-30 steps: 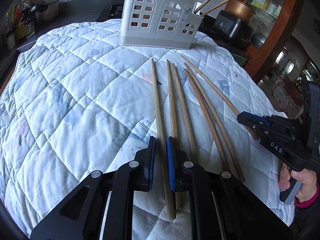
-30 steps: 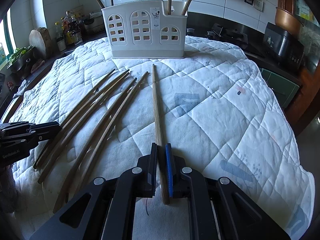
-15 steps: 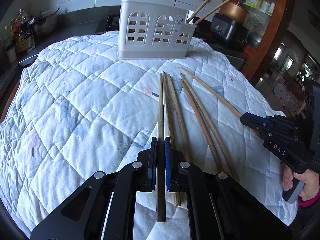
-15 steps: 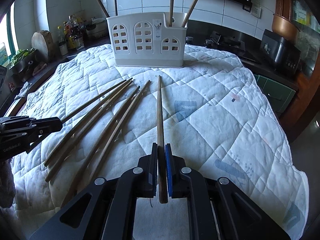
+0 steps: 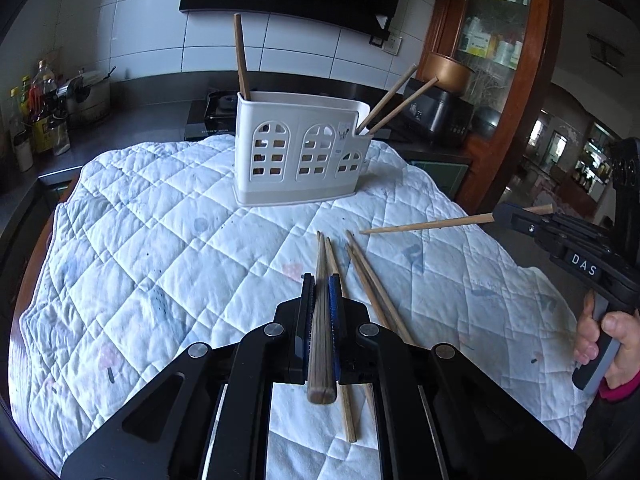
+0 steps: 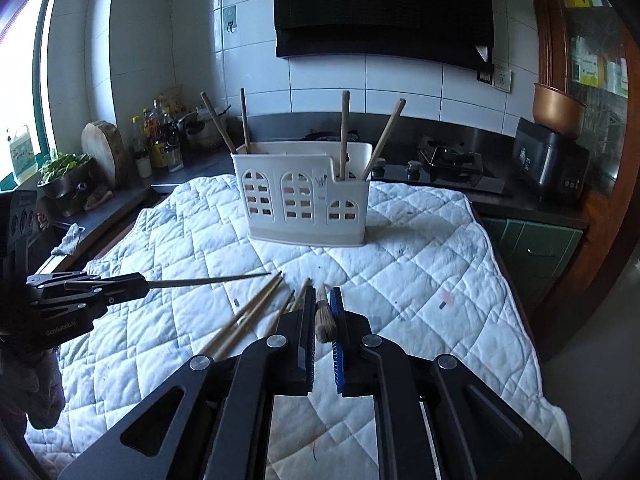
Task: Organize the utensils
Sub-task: 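Lift both held chopsticks and carry them over the white holder, then lower the left tool's chopstick into the holder and open while the right tool releases its own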
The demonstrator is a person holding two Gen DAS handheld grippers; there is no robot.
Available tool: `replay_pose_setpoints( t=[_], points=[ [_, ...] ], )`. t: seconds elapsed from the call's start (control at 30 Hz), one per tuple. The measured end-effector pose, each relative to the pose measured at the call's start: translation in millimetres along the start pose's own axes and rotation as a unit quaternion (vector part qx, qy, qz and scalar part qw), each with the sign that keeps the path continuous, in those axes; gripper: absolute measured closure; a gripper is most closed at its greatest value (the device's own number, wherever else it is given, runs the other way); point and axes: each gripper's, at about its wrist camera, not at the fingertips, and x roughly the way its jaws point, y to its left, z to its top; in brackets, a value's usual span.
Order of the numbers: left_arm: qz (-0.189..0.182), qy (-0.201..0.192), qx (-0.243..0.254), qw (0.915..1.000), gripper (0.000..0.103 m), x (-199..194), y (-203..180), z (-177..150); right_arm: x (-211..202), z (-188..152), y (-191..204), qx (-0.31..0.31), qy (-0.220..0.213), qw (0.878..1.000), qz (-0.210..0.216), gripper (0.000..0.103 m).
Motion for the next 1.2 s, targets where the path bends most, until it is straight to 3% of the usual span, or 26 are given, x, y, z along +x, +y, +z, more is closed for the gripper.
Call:
replay_pose_setpoints(
  t=[0.47, 0.67, 1.0, 1.2],
  points=[
    [-0.018, -0.004, 0.018, 0.9997, 0.097, 1.6, 14.3, 66.4, -7.5, 110.6, -10.2, -0.031, -0.006, 0.999, 0.021, 0.096],
    [-0.02, -0.019, 0.032, 0.9991, 0.097, -3.8, 14.7, 98.4, -11.1, 158.1, -22.2, -0.043, -0.004, 0.999, -0.013, 0.096],
    [-0.012, -0.083, 0.058, 0.9948, 0.097, -30.5, 5.0, 170.3, 16.3, 192.8, -34.1, -0.027, 0.001, 1.0, -0.015, 0.096],
    [0.021, -0.067, 0.058, 0.9959, 0.097, -14.6, 12.0, 204.3, 50.7, 197.3, -42.5, -0.011, 0.026, 0.999, -0.015, 0.096]
  ],
)
